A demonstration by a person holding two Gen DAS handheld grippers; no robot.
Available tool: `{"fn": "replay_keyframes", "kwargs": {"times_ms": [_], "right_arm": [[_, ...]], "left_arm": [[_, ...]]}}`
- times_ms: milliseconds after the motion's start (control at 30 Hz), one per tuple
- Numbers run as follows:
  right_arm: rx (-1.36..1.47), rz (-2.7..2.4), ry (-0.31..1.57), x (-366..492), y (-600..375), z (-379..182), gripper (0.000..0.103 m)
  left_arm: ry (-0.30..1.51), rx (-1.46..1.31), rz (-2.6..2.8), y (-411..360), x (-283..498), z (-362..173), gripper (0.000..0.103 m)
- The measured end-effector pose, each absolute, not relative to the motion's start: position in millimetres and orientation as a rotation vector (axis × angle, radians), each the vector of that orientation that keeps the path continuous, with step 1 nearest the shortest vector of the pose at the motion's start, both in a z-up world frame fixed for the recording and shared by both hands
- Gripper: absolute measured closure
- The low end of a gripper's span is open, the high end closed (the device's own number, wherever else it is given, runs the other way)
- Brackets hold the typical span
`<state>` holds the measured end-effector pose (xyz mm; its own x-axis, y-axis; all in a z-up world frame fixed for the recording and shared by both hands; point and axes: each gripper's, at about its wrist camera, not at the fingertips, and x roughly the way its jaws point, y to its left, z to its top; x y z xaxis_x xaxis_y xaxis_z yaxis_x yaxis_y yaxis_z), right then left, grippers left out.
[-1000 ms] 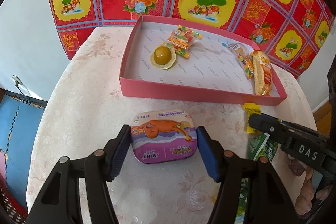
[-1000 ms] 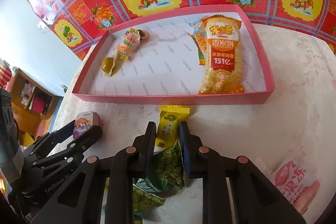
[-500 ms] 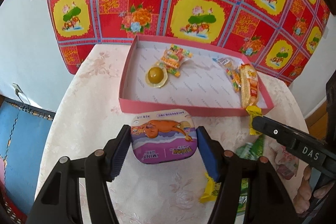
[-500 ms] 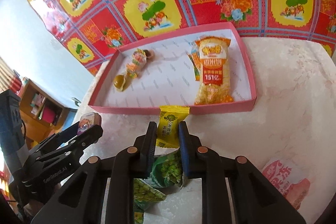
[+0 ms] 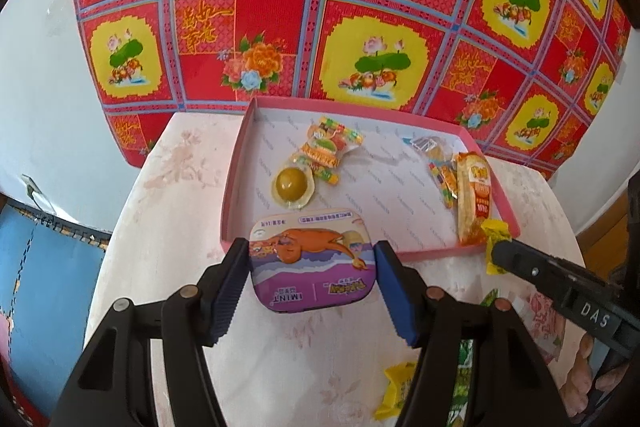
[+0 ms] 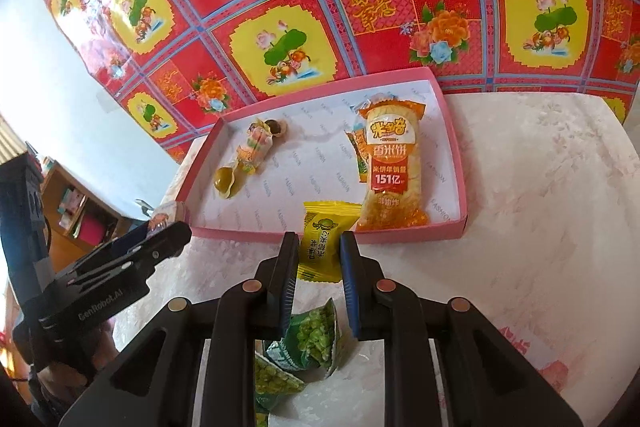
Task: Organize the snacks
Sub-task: 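Carry the purple tin and yellow packet over the pink box with both tools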
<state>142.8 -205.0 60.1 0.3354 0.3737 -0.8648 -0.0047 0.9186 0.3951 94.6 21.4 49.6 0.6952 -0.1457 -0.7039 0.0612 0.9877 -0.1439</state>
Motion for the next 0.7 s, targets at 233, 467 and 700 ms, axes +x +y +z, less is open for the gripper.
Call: {"fn": "replay_keyframes", "kwargs": {"times_ms": [233,467,700], "right_arm": [[0.336,0.259,1.206,156.7,-201.5,56.9,0.081],[0.321,0.266,1.211,170.8,-195.8,48.9,0.081],[0.301,0.279,1.223,183.2,-189.0,39.7,0.081]], "left_arm": [[0.786,-0.092,-0.125,14.0,113.6,50.5,0.037],[0.8,-0.088,-0.13,8.4,132.8,40.1,0.037],[0.8,-0.07,-0.124,5.3,147.6,29.3,0.037]]}}
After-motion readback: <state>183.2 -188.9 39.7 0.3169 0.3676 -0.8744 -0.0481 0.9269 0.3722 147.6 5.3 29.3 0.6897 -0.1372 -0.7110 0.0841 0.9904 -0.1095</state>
